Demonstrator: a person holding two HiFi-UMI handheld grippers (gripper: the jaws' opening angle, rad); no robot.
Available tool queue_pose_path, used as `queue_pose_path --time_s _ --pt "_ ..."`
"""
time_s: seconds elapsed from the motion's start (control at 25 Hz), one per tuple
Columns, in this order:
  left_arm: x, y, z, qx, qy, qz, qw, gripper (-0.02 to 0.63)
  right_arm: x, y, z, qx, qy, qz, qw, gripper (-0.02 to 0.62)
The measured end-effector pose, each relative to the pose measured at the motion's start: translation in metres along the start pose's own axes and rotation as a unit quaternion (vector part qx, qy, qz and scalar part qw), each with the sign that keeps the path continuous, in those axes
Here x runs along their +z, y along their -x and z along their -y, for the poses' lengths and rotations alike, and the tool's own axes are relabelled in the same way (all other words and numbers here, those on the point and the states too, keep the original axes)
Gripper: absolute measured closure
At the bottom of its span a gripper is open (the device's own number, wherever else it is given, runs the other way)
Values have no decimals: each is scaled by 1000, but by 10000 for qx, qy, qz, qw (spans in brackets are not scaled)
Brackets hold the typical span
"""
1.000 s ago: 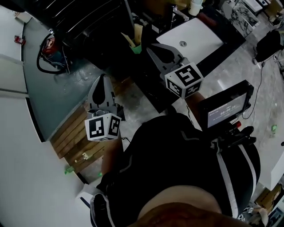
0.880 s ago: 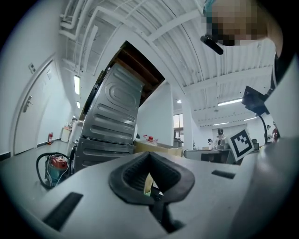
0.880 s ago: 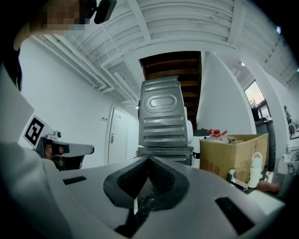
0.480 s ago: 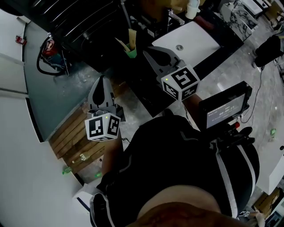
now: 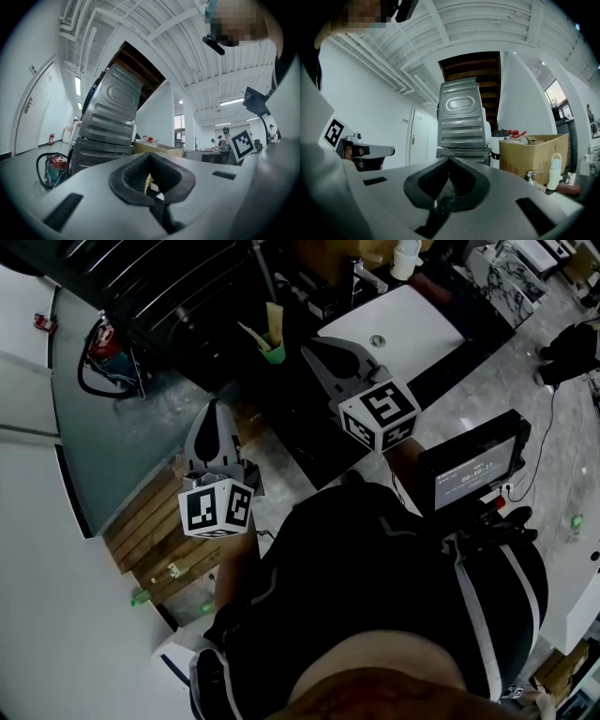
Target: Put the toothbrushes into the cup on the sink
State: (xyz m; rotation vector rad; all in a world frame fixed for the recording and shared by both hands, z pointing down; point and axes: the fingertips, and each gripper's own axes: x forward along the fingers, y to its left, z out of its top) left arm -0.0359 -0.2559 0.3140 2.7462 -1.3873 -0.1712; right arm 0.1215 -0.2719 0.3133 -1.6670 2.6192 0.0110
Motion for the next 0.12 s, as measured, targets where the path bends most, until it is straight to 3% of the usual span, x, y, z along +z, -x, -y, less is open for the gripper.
queue_pose_path --time_s 0.12 --pt "-2 0 2 8 24 6 10000 601 -1 1 3 -41 12 -3 10000 572"
